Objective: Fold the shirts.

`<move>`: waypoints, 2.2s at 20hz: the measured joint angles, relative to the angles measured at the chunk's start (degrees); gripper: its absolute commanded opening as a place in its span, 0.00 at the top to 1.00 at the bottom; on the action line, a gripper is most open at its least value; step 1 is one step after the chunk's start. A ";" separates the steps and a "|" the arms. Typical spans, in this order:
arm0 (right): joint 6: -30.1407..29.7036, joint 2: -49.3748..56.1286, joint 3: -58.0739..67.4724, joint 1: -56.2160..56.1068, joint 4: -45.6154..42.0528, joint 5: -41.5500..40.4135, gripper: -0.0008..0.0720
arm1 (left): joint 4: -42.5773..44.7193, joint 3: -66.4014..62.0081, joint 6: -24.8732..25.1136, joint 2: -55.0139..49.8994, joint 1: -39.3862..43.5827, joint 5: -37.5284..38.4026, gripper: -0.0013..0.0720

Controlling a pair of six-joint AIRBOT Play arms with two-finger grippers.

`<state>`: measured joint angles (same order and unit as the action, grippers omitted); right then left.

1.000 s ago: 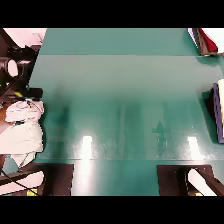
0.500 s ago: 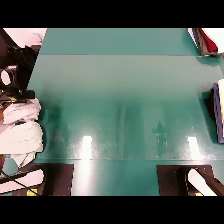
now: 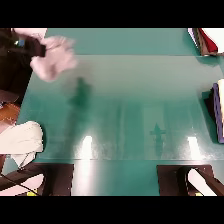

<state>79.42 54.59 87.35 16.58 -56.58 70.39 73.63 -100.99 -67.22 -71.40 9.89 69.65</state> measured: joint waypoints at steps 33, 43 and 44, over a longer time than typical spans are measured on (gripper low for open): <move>0.02 -0.02 5.01 0.00 -0.46 3.34 0.97 | -10.97 55.17 -5.57 8.68 -18.95 1.05 0.16; 0.02 -0.02 4.96 0.00 -0.48 4.17 0.97 | -24.28 68.15 -2.16 9.92 -22.99 -5.77 0.16; 0.02 -0.02 4.96 0.00 -0.48 4.26 0.97 | -24.76 68.39 -1.92 9.92 -23.02 -6.21 0.16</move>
<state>79.44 54.57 92.31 16.58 -57.06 74.65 48.86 -32.60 -69.14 -61.47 -13.13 63.44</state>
